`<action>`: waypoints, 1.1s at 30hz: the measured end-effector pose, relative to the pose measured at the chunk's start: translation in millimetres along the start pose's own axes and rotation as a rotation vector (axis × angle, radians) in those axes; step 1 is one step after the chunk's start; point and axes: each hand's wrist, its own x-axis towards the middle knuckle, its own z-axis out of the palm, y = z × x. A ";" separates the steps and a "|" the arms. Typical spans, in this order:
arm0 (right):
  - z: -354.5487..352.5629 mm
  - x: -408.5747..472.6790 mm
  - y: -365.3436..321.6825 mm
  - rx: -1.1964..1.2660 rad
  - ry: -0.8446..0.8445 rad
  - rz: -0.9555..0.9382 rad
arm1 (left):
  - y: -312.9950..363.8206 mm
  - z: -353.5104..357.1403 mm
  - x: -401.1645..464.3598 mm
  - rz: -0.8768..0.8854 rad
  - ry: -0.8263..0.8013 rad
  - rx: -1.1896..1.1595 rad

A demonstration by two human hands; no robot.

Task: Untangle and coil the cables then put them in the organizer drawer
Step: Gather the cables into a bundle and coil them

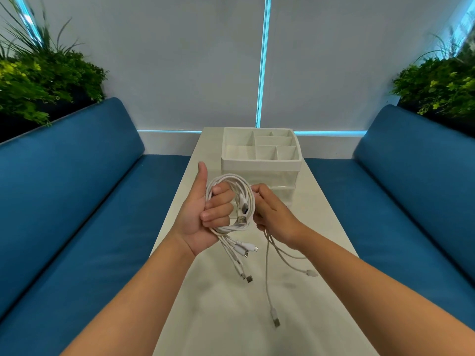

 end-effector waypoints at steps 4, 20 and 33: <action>10.3 -6.6 20.8 -0.199 -0.026 -0.081 | 4.4 -1.4 3.7 0.092 -0.013 -0.090; 16.6 -5.4 8.5 -0.736 -0.274 -0.080 | -17.0 1.1 17.9 0.460 0.544 0.519; 10.8 -17.6 9.5 -0.792 -0.261 -0.069 | -20.4 -14.0 17.4 0.565 0.698 0.670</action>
